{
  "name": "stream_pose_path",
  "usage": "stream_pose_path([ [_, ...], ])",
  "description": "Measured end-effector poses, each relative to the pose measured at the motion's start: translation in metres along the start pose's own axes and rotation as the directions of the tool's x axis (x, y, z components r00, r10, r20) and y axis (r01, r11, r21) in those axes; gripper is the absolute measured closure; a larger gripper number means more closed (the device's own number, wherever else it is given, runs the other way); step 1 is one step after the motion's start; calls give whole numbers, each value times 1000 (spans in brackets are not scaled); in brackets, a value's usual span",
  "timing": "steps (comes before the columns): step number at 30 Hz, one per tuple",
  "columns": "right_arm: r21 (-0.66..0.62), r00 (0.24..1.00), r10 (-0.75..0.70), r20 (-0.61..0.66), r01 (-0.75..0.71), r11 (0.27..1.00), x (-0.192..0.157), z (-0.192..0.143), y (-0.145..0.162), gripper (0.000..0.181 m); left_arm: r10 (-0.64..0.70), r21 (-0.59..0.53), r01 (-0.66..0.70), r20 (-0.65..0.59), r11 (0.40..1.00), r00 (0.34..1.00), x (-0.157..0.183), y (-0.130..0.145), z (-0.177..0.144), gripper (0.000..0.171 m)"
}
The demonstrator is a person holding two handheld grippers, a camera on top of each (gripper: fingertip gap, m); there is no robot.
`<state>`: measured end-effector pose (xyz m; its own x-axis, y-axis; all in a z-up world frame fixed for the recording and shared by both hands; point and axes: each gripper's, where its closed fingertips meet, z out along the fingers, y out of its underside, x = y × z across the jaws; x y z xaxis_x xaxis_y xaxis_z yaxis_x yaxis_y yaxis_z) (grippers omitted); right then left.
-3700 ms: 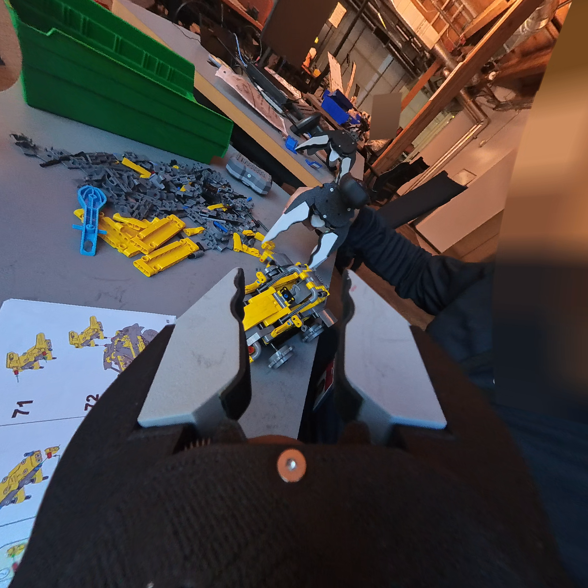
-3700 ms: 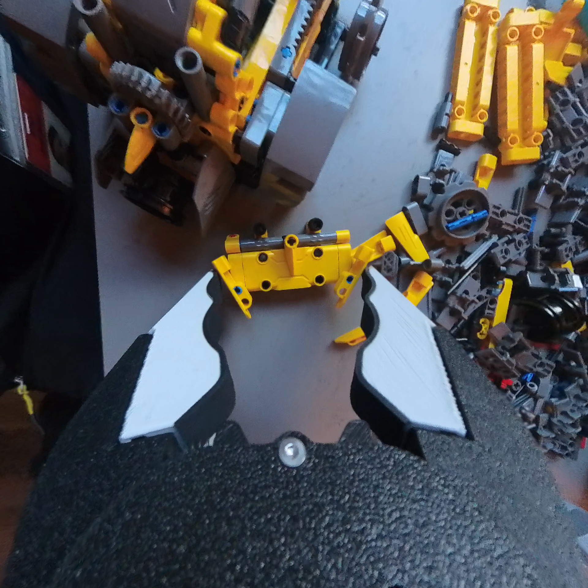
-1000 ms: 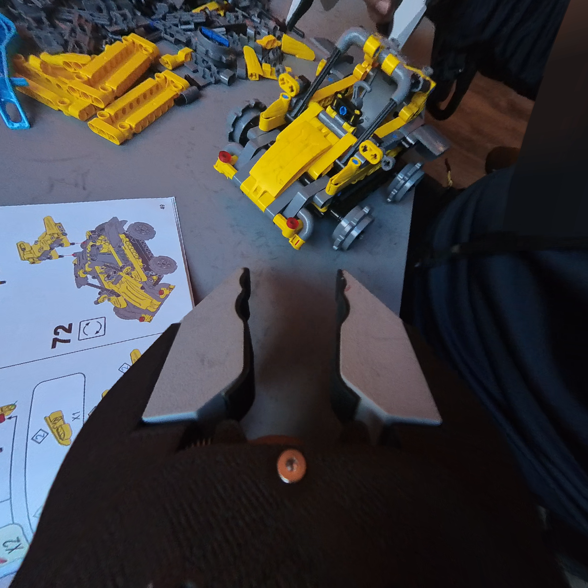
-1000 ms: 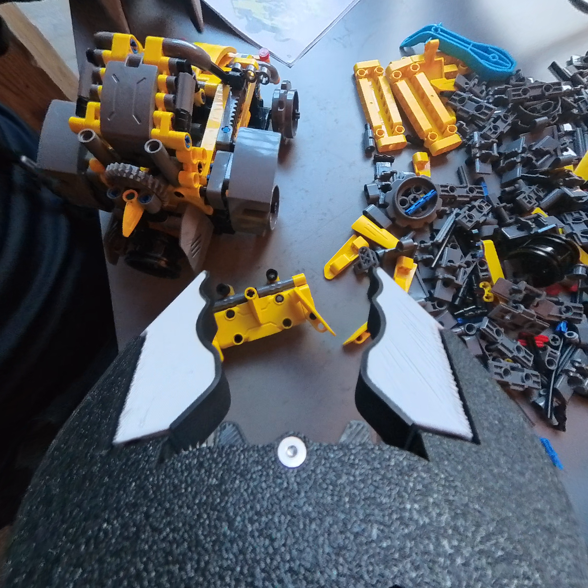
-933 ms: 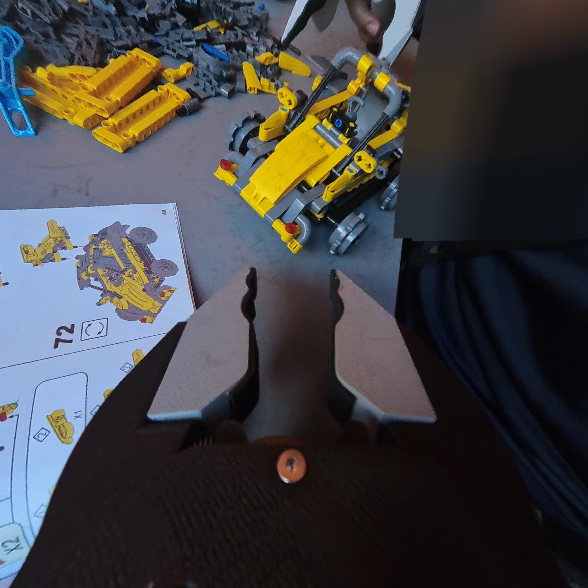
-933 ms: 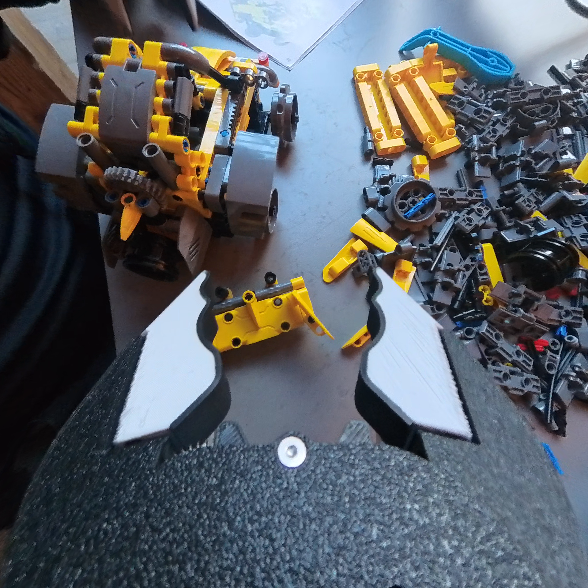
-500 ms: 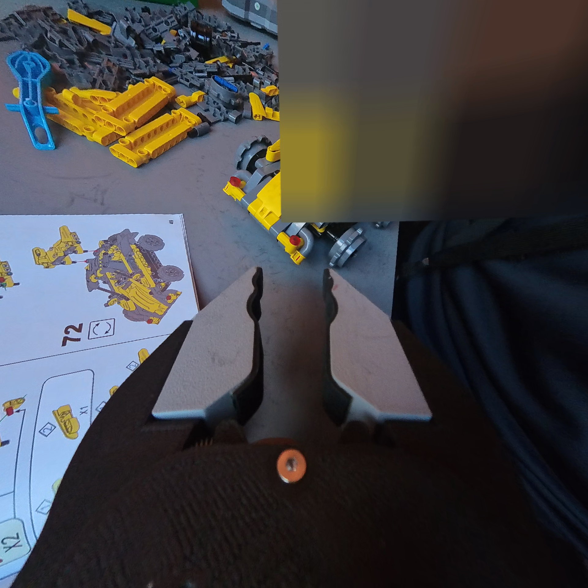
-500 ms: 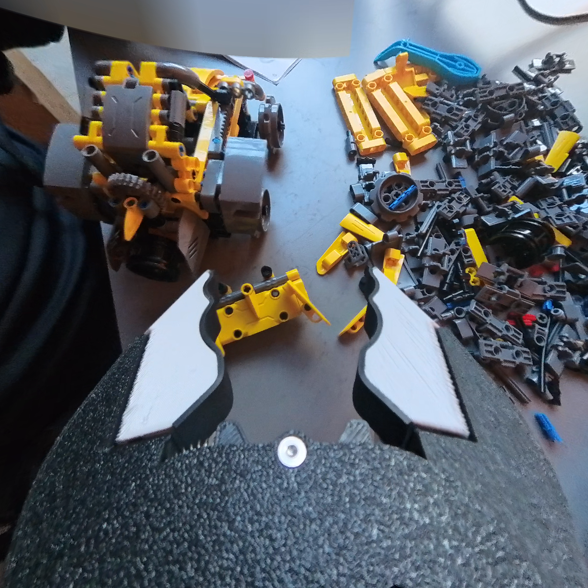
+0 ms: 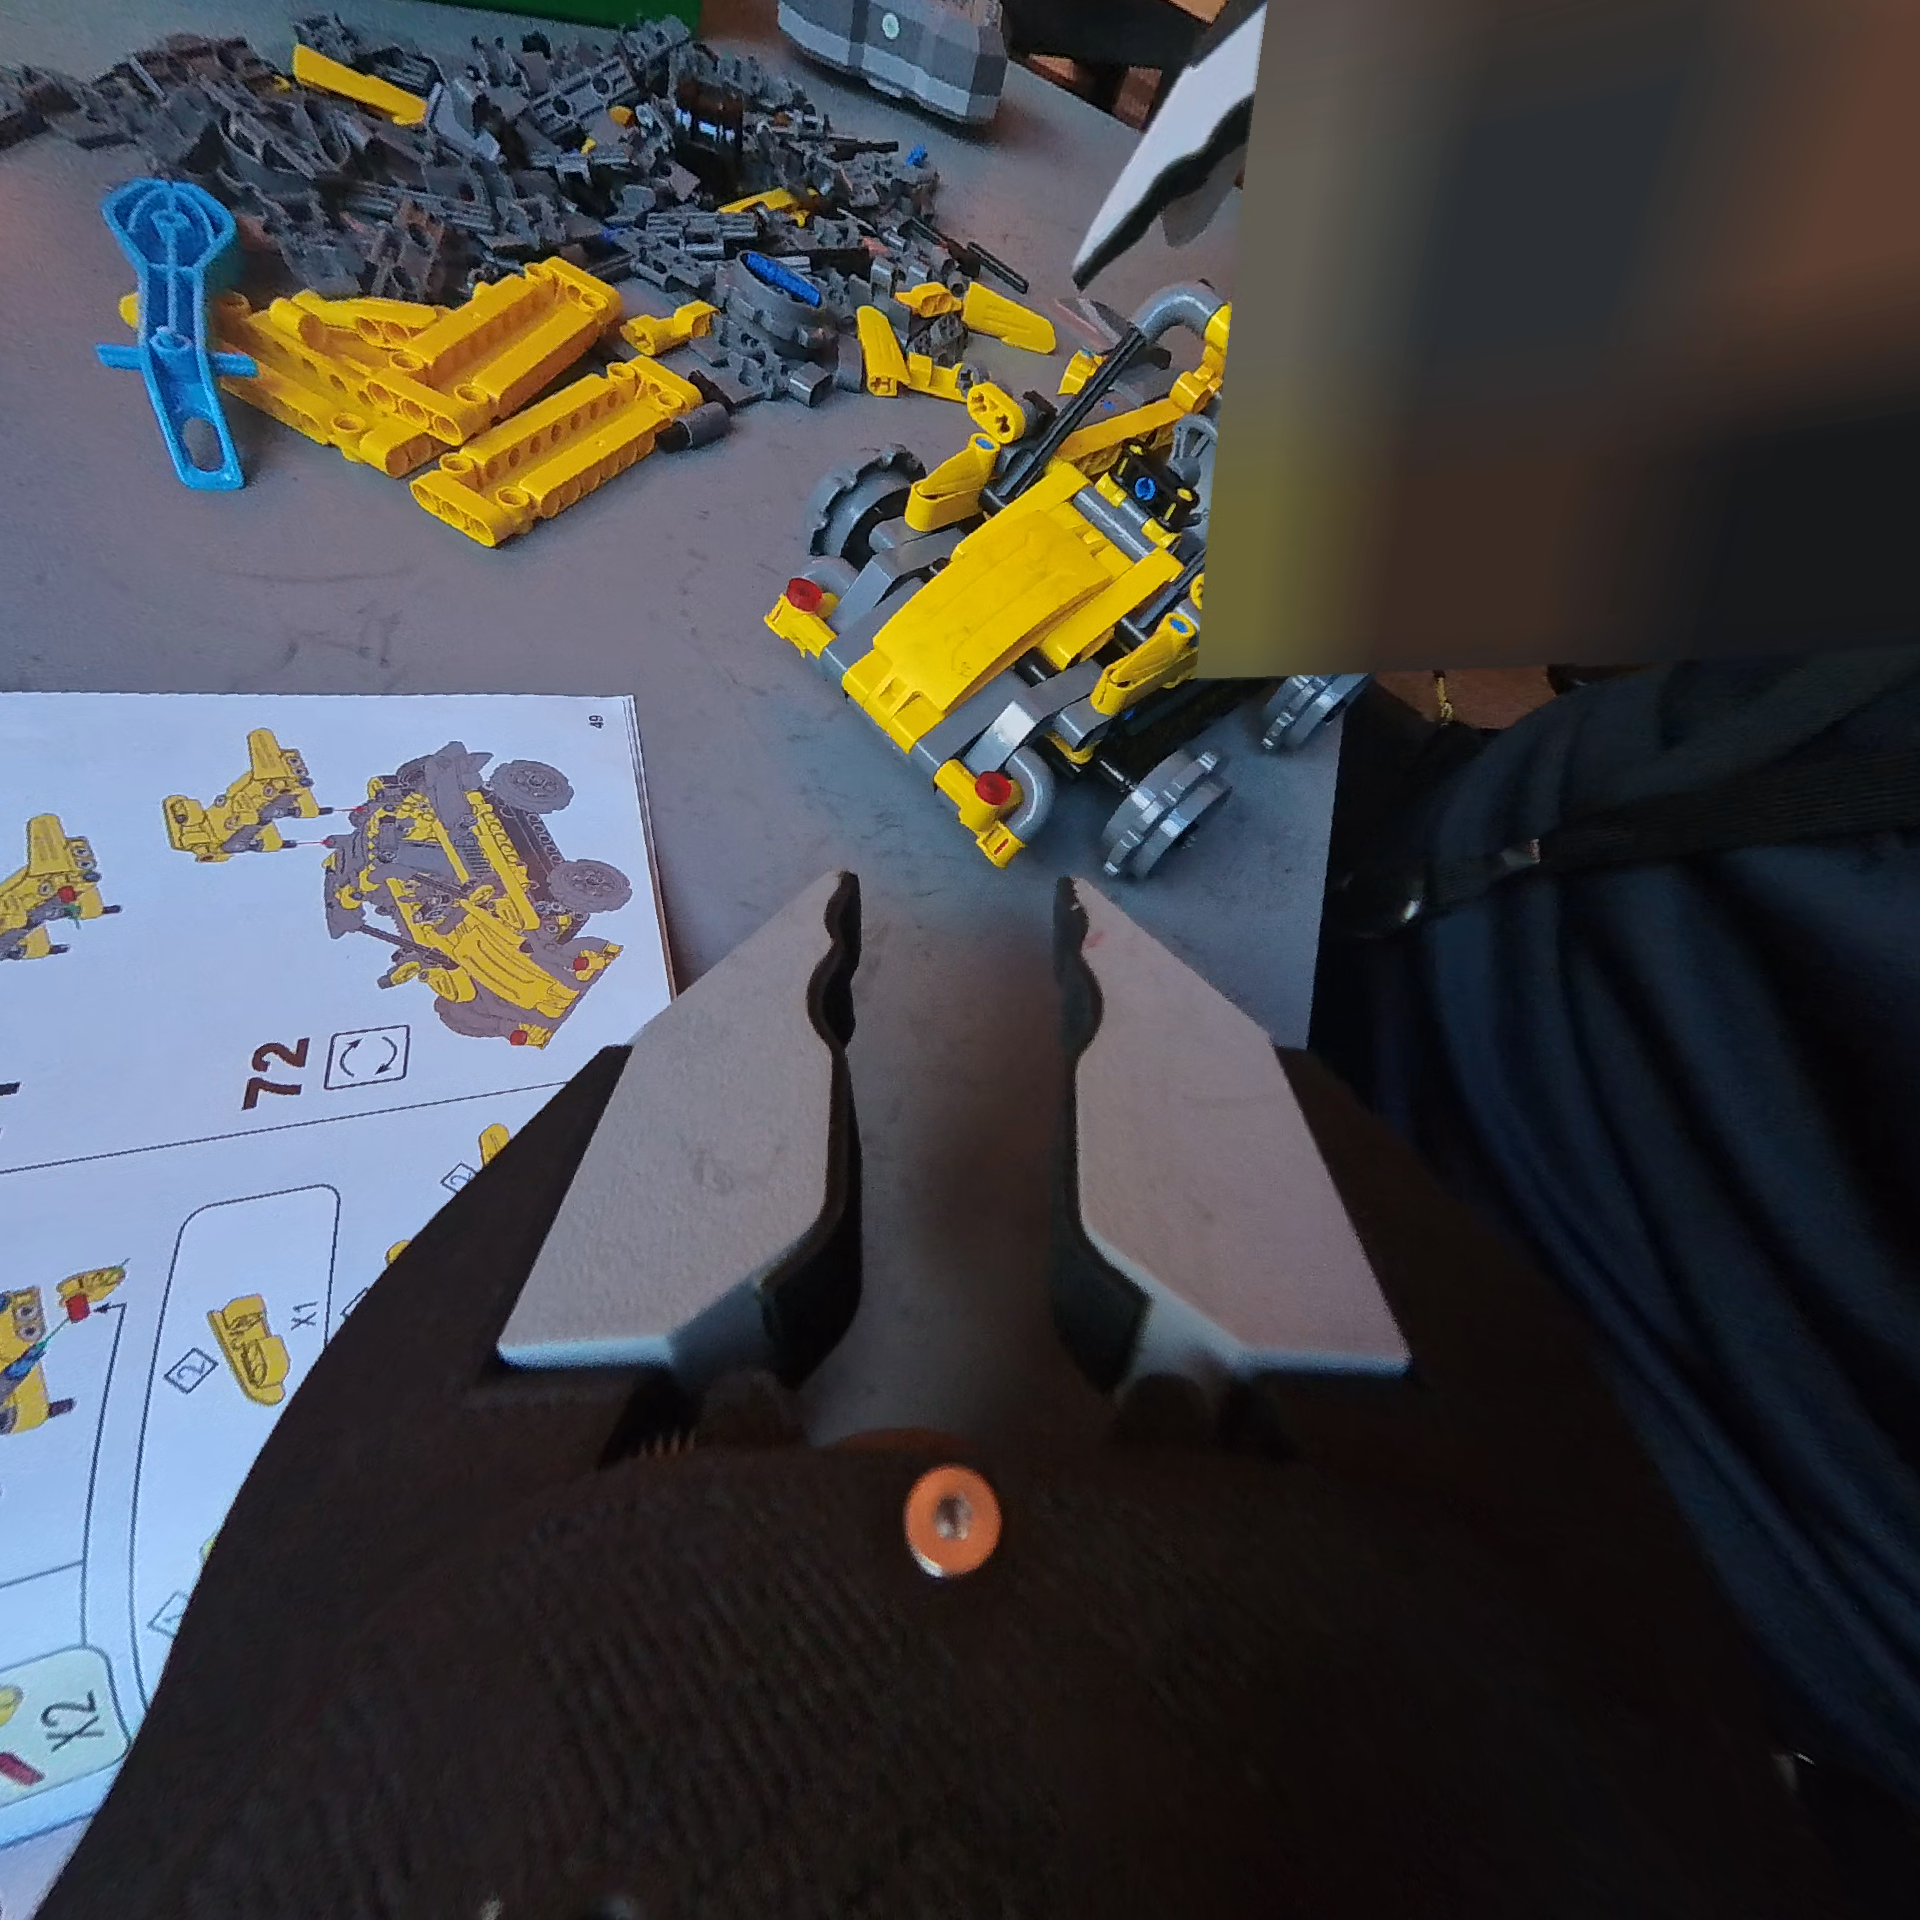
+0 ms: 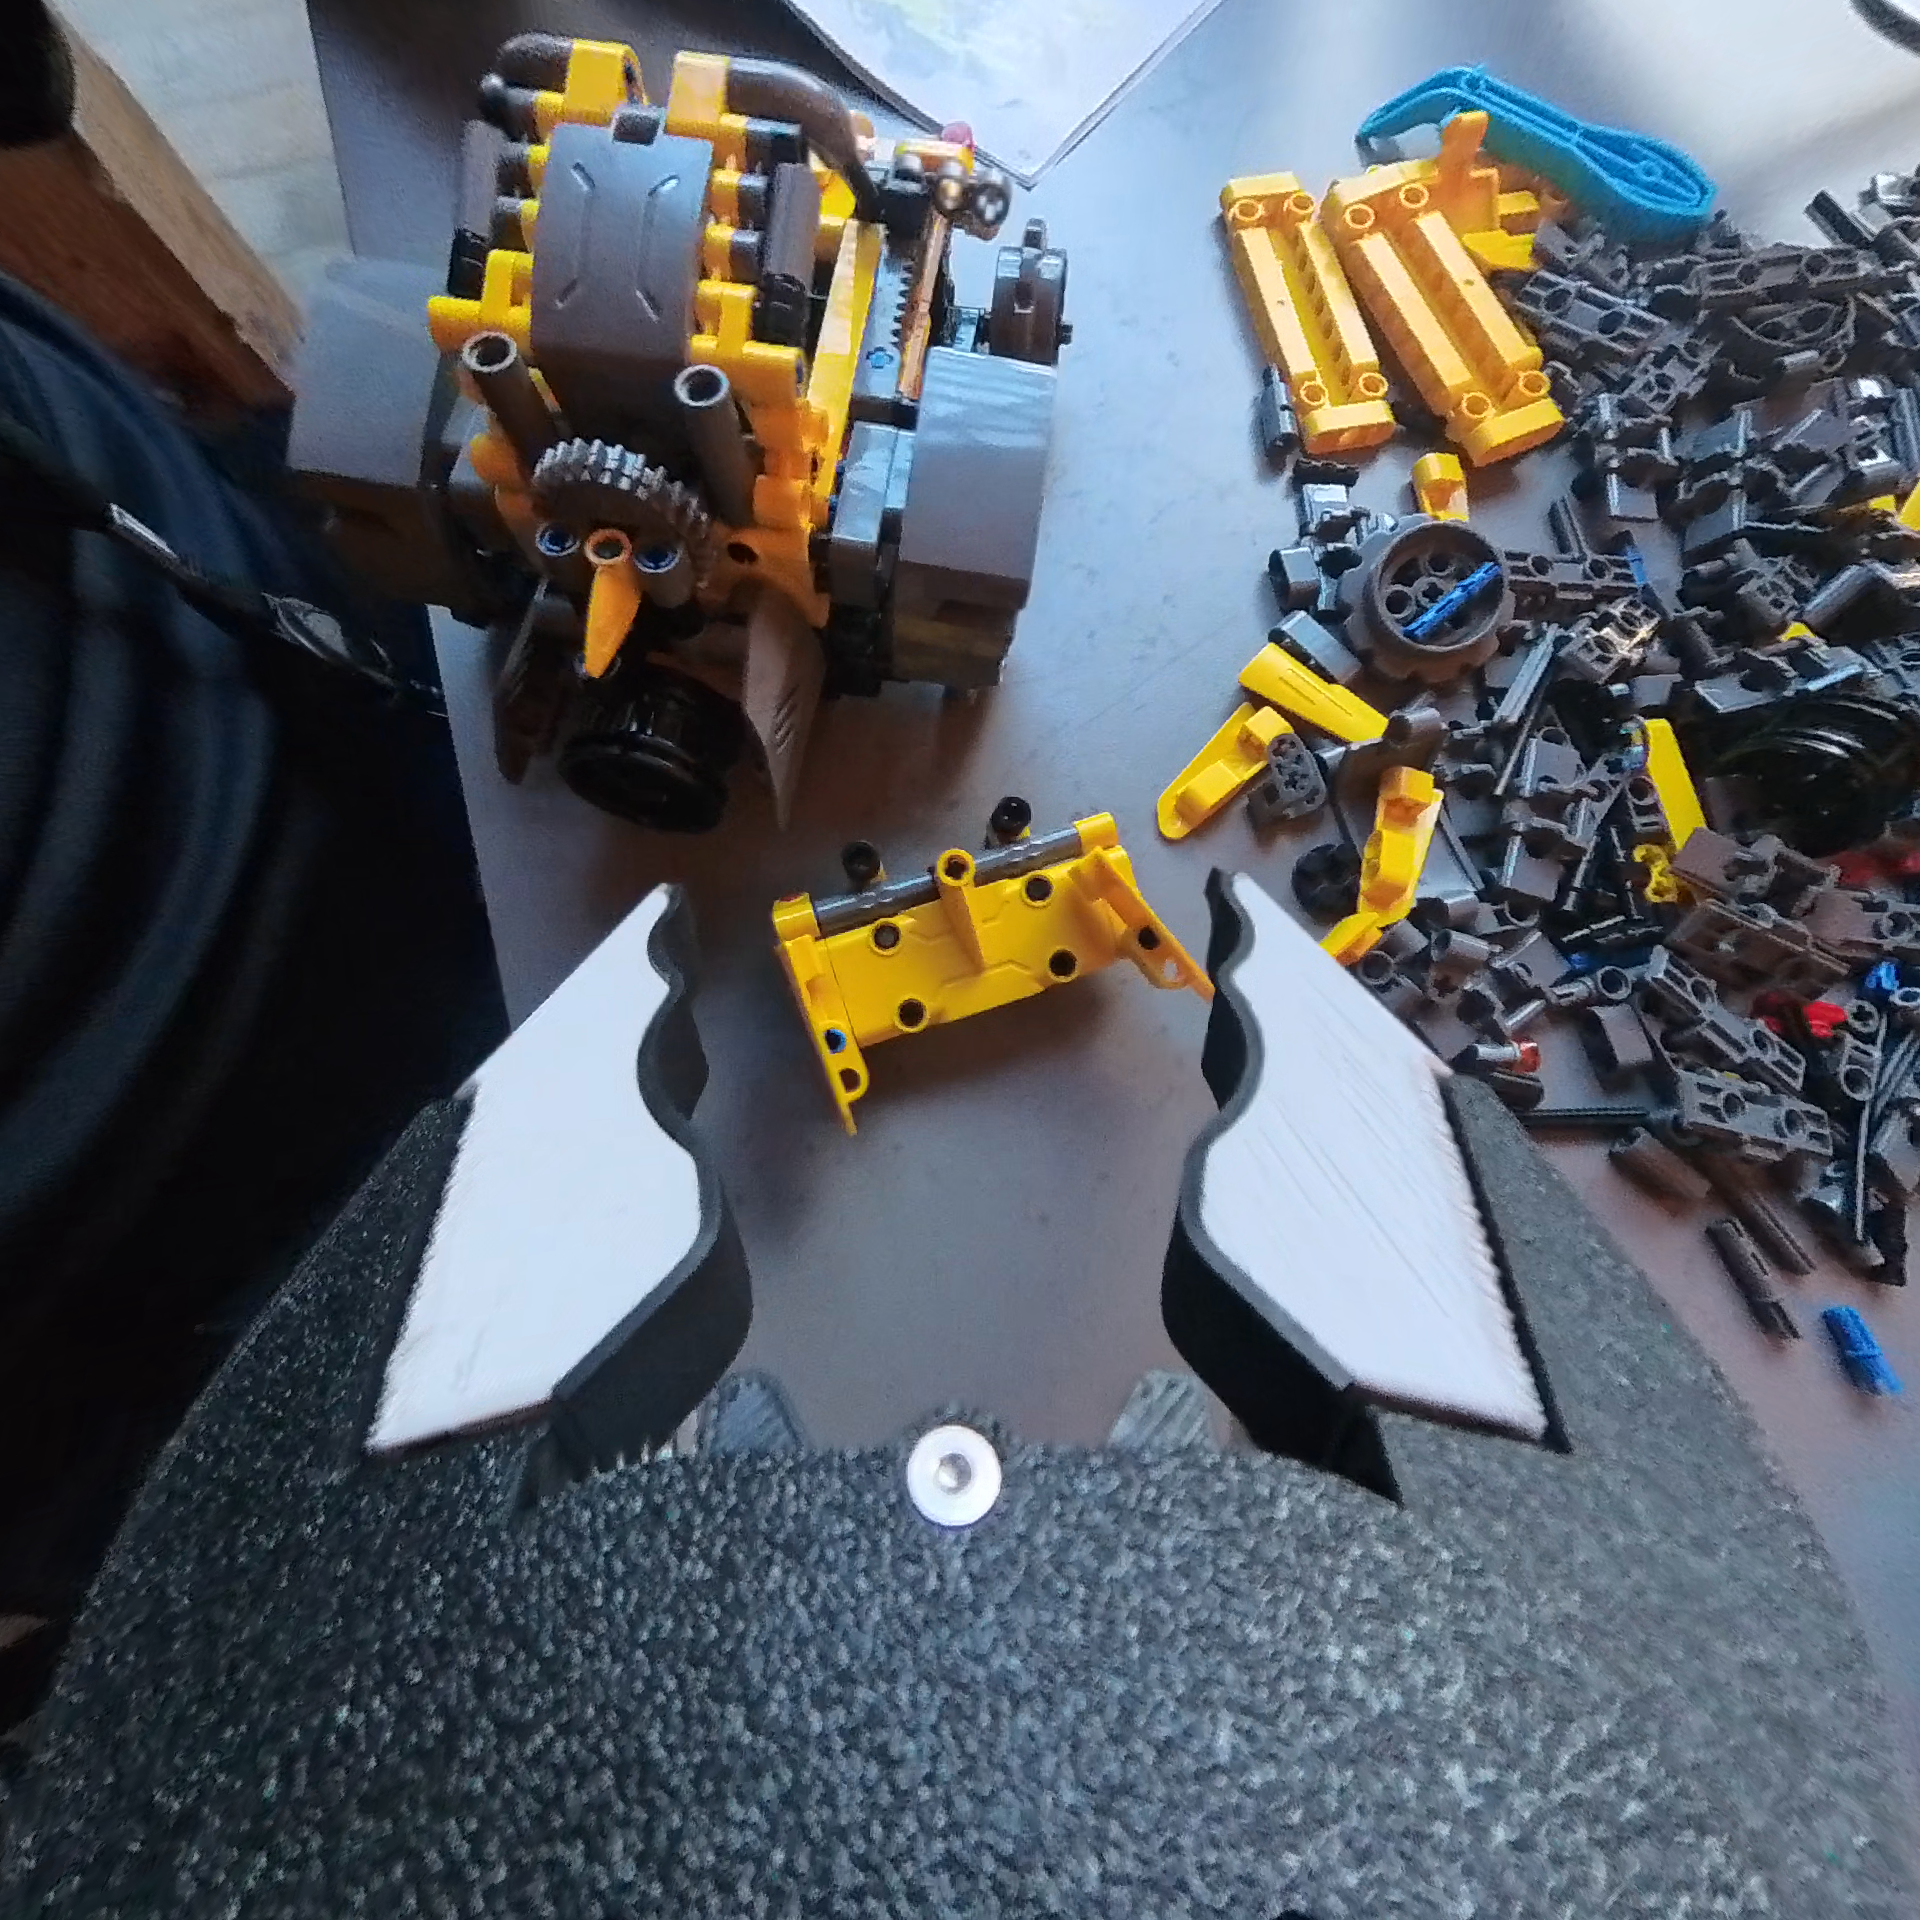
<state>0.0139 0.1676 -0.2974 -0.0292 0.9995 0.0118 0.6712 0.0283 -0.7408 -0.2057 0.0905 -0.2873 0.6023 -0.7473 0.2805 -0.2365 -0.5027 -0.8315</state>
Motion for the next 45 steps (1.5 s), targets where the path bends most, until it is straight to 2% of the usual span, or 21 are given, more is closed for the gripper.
stream_pose_path([
  [3, -7, 1000, -15, -15, 15, 1000, -1, 2, 1, 84, -3, 2, 3, -2, 1000, 1000, 0, 0, 0, 138],
  [13, -200, 995, -93, -35, 84, 976, 6, 13, 21, 82, -13, 30, 13, -20, 999, 1000, 1, -3, -3, 137],
  [18, -237, 996, -92, 7, 91, 967, 1, 12, 27, 95, -17, 37, 19, -31, 999, 999, 2, -4, -4, 137],
  [21, -251, 995, -97, 7, 96, 963, 1, 11, 27, 95, -18, 43, 19, -33, 999, 999, 2, -5, -5, 136],
  [32, -268, 992, -124, -4, 118, 956, 1, 10, 28, 101, -22, 41, 23, -34, 999, 999, 2, -5, -5, 136],
  [35, -255, 989, -139, -49, 123, 959, 8, 7, 27, 100, -24, 38, 25, -33, 999, 999, 1, -5, -5, 136],
  [41, -215, 991, -125, -53, 111, 970, 7, 7, 28, 102, -23, 37, 24, -24, 999, 999, 0, -4, -4, 136],
  [45, -189, 992, -109, -62, 95, 977, 11, 7, 28, 96, -7, 47, 7, -12, 999, 1000, 1, -5, -6, 136],
])
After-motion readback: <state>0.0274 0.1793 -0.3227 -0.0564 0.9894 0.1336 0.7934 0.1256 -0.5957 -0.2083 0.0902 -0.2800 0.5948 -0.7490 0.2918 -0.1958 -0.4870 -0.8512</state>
